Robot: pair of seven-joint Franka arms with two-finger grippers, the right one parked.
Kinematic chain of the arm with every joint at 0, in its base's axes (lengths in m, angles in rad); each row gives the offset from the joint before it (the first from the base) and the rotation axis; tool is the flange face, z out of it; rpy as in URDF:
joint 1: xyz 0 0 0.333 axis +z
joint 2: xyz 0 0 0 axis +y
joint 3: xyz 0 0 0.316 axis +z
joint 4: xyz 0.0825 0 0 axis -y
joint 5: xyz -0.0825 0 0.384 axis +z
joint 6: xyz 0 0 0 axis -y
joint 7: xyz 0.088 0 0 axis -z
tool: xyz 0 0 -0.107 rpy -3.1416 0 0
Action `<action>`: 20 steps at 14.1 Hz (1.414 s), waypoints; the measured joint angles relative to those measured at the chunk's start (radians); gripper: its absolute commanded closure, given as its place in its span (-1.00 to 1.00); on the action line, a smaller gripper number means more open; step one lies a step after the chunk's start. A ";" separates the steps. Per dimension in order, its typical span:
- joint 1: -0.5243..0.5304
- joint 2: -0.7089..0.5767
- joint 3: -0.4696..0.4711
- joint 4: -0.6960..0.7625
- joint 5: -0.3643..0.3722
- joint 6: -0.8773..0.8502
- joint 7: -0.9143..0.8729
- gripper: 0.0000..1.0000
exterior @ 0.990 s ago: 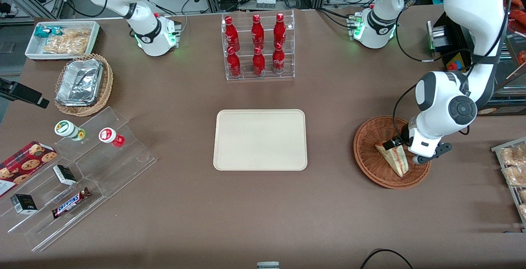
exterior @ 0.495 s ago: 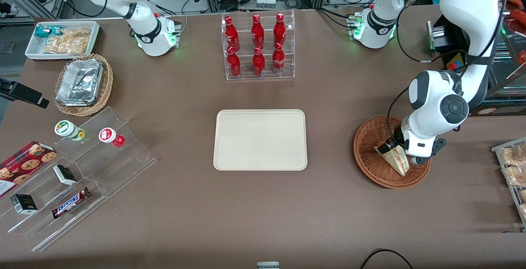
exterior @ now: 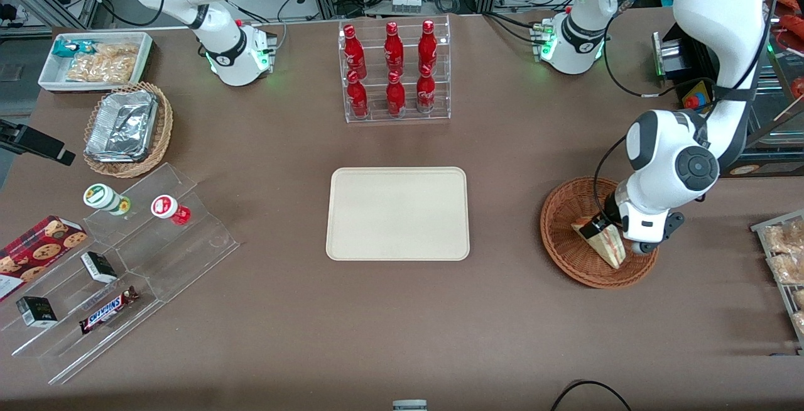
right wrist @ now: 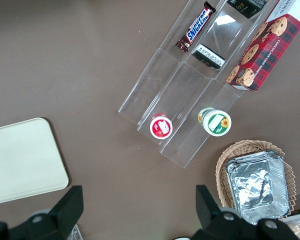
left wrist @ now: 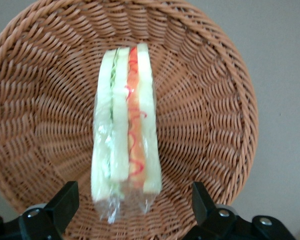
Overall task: Place sandwich from basket to tray
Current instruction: 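Close the left gripper on the sandwich and lift it, then carry the held sandwich over to the cream tray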
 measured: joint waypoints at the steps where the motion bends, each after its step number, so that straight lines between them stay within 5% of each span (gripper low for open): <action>1: 0.002 0.020 0.002 0.001 0.000 0.027 0.000 -1.00; 2: 0.006 0.042 0.003 0.005 0.000 0.050 0.000 -0.76; 3: 0.010 0.064 0.004 0.015 0.000 0.064 0.000 -0.04; 4: 0.012 0.080 0.005 0.029 0.000 0.071 0.000 0.47; 5: 0.013 0.087 0.005 0.043 0.002 0.070 0.000 0.68; 12: -0.026 0.059 -0.014 0.102 0.118 -0.004 0.013 0.70; 17: -0.309 0.055 -0.025 0.344 0.131 -0.435 -0.002 0.68; 20: -0.469 0.119 -0.027 0.434 0.129 -0.470 -0.054 0.60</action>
